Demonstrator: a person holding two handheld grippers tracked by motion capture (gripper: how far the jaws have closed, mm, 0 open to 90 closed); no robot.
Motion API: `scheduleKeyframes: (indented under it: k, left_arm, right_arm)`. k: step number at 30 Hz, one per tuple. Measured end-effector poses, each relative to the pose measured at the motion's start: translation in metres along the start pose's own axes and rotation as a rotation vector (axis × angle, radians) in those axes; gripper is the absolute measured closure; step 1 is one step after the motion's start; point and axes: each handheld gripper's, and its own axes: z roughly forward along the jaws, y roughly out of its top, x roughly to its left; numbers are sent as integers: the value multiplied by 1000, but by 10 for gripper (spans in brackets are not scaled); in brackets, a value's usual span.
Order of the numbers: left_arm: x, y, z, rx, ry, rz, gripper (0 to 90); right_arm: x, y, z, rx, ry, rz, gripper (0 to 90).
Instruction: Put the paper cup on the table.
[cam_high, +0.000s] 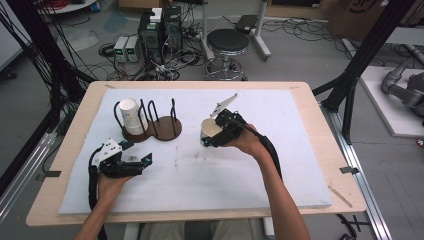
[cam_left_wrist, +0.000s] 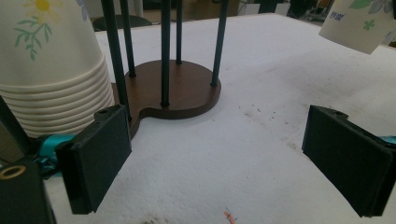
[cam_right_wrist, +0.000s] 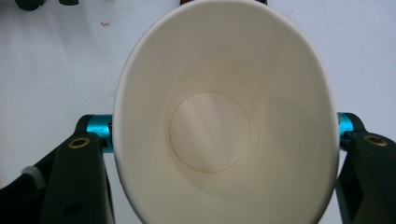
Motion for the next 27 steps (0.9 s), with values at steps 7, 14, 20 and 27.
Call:
scheduleKeyframes:
  k: [7,14,20,27]
  left_arm:
    - [0,0,0,0,1,-1,80]
    - [0,0,0,2,1,8,81]
    - [-1,0,0,2,-1,13,81]
    - [-1,0,0,1,-5,12,81]
  right_arm:
    - [-4,0,2,2,-8,10,324]
    - [-13,4,12,33,-51,51,327]
    - [-20,10,26,54,-107,68,327]
    - [-28,12,47,98,-145,89,327]
